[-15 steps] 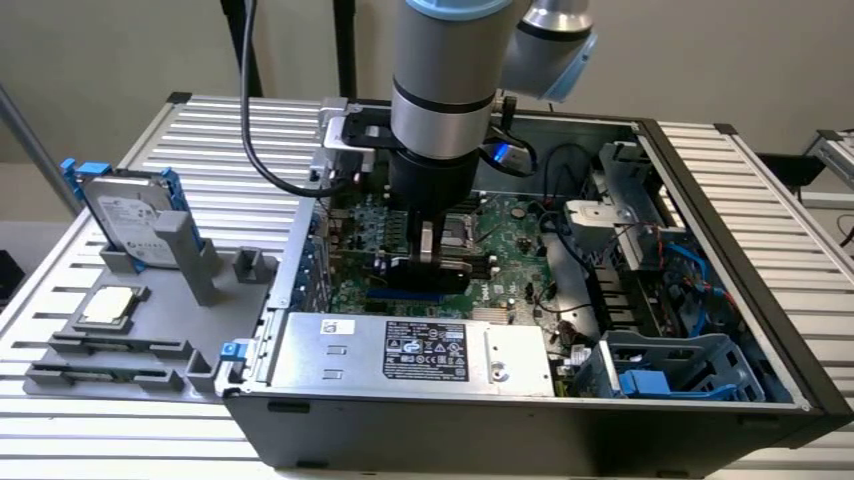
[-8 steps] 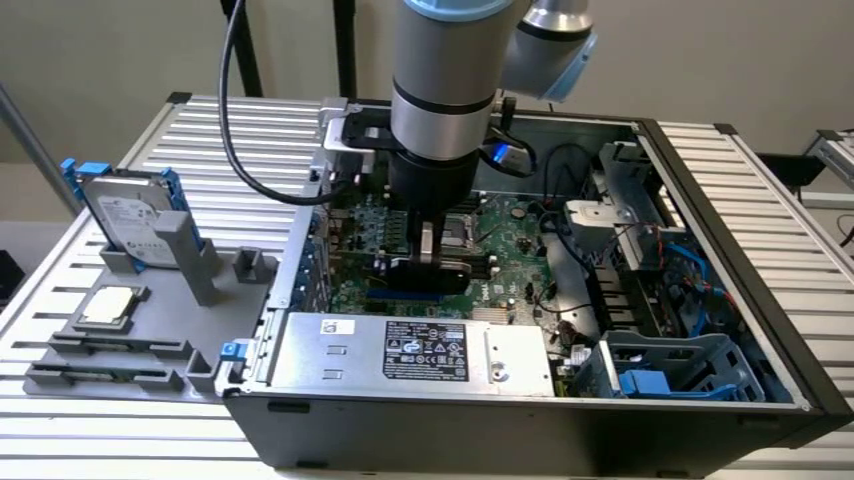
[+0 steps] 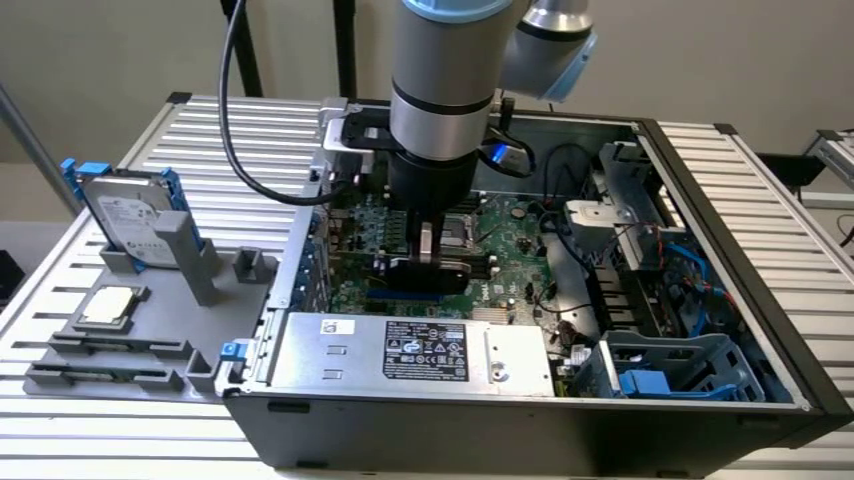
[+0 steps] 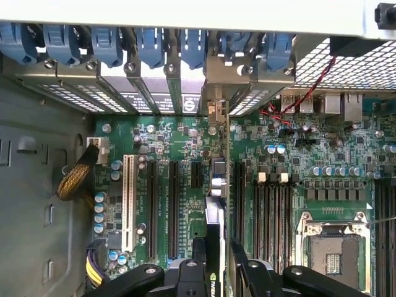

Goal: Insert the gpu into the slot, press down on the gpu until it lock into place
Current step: 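Insert the gpu into the slot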

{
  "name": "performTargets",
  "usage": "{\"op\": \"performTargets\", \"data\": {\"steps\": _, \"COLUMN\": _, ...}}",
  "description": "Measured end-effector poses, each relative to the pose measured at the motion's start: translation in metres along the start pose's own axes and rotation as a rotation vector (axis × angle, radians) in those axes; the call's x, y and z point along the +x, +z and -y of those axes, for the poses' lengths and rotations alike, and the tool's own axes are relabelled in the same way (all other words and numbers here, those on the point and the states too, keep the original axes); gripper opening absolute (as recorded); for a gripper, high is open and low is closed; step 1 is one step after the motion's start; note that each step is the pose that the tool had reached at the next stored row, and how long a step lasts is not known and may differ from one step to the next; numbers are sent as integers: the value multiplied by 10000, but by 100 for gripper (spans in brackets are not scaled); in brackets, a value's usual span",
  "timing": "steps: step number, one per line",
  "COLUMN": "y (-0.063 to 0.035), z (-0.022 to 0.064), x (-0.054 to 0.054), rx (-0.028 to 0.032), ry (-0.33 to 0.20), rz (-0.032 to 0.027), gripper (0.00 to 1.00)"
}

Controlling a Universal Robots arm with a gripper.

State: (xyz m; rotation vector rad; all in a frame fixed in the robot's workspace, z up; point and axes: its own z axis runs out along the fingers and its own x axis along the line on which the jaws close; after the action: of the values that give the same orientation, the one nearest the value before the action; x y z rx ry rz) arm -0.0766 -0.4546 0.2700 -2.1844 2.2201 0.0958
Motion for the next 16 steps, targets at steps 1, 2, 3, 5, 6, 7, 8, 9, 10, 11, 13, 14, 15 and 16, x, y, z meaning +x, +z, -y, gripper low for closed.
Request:
{"op": "performTargets", "data": {"steps": 1, "y": 1, "z": -1, "x": -2, "rx": 0, "ry": 2, "rz": 0, "gripper": 26}}
{"op": "performTargets", "data": {"steps": 2, "y": 2, "z": -1, "x": -3, "rx": 0, "ry": 3, "rz": 0, "gripper": 26}}
{"op": "performTargets", "data": {"steps": 3, "y": 2, "z": -1, "x": -3, "rx": 0, "ry": 8, "rz": 0, "gripper": 26}}
{"op": "performTargets", "data": {"steps": 5, "y": 3, "z": -1, "x": -4, "rx": 1, "ry": 26, "rz": 1, "gripper": 26}}
{"op": "performTargets", "data": {"steps": 6, "y": 3, "z": 0, "x": -5, "rx": 2, "ry": 39, "rz": 1, "gripper": 26}}
{"op": "performTargets", "data": {"steps": 7, "y": 4, "z": 0, "x": -5, "rx": 3, "ry": 49, "rz": 1, "gripper": 26}}
{"op": "performTargets", "data": {"steps": 8, "y": 4, "z": 0, "x": -5, "rx": 2, "ry": 56, "rz": -1, "gripper": 26}}
{"op": "performTargets", "data": {"steps": 9, "y": 8, "z": 0, "x": -5, "rx": 3, "ry": 59, "rz": 1, "gripper": 26}}
{"op": "performTargets", "data": {"steps": 10, "y": 12, "z": 0, "x": -5, "rx": 4, "ry": 60, "rz": 3, "gripper": 26}}
{"op": "performTargets", "data": {"steps": 11, "y": 14, "z": 0, "x": -4, "rx": 4, "ry": 61, "rz": 2, "gripper": 26}}
{"op": "performTargets", "data": {"steps": 13, "y": 20, "z": 0, "x": -4, "rx": 3, "ry": 67, "rz": 0, "gripper": 26}}
{"op": "performTargets", "data": {"steps": 14, "y": 23, "z": 0, "x": -3, "rx": 3, "ry": 76, "rz": 0, "gripper": 26}}
{"op": "performTargets", "data": {"steps": 15, "y": 26, "z": 0, "x": -3, "rx": 5, "ry": 87, "rz": 1, "gripper": 26}}
{"op": "performTargets", "data": {"steps": 16, "y": 29, "z": 0, "x": -3, "rx": 7, "ry": 100, "rz": 3, "gripper": 26}}
